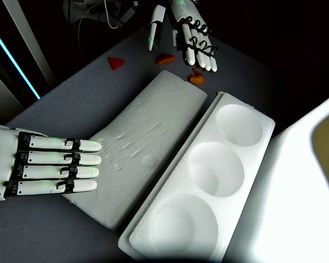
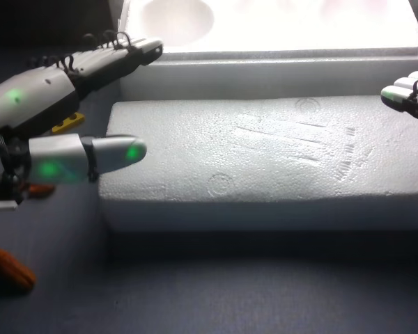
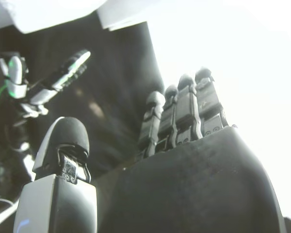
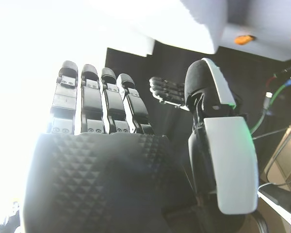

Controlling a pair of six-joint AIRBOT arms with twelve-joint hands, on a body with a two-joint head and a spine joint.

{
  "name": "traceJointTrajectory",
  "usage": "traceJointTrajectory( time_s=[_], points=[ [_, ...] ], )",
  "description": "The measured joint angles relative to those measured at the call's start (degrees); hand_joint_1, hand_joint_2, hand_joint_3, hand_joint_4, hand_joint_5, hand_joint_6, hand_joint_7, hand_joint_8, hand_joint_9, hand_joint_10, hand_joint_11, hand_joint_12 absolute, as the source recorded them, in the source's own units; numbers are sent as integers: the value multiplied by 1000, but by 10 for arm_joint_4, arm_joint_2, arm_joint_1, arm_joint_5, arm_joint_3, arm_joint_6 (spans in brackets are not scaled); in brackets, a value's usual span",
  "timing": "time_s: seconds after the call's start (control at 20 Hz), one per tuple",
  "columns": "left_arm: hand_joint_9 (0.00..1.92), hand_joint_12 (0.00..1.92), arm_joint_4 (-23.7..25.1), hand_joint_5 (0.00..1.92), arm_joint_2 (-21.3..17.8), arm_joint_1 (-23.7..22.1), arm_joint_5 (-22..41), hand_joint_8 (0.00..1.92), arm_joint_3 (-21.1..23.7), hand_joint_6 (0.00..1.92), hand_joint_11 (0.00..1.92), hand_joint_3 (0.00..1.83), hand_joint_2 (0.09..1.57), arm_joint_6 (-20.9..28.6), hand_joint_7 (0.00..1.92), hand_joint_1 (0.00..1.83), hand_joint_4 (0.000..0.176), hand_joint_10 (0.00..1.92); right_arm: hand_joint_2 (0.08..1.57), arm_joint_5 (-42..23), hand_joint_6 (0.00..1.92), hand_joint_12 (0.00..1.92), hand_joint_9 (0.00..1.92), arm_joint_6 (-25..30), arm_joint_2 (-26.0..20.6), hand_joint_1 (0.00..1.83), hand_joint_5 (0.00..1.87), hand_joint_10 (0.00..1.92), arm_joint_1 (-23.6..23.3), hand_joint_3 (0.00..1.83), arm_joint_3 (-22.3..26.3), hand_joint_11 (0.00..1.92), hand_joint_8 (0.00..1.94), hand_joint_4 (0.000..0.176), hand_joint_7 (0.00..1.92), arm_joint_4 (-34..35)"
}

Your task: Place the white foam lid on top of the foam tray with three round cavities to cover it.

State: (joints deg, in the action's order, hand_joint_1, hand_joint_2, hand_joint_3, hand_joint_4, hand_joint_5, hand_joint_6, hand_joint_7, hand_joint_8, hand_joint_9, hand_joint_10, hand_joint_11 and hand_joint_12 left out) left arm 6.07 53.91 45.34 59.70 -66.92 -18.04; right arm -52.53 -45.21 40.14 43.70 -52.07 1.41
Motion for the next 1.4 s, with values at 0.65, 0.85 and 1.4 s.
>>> traceJointTrajectory(
  time_s=[0.65, 0.85, 1.4],
  points=[
    [0, 0, -171, 0, -17, 130, 62, 0, 44, 0, 0, 0, 1015, -46, 0, 412, 2, 0, 1175, -88, 0, 24, 0, -61, -21, 570, 0, 0, 138, 0, 49, 36, 0, 0, 0, 184],
    [0, 0, -212, 0, -14, 169, 75, 0, 54, 0, 0, 0, 944, -46, 0, 447, 27, 0, 1113, -138, 0, 717, 0, -60, -23, 518, 0, 0, 210, 2, 57, 0, 0, 0, 0, 248],
    [0, 0, -251, 0, 15, 182, 62, 0, 43, 0, 0, 0, 914, -49, 0, 494, 0, 0, 1109, -132, 0, 871, 0, -50, 8, 559, 0, 0, 204, 1, 34, 0, 0, 0, 0, 270]
  ],
)
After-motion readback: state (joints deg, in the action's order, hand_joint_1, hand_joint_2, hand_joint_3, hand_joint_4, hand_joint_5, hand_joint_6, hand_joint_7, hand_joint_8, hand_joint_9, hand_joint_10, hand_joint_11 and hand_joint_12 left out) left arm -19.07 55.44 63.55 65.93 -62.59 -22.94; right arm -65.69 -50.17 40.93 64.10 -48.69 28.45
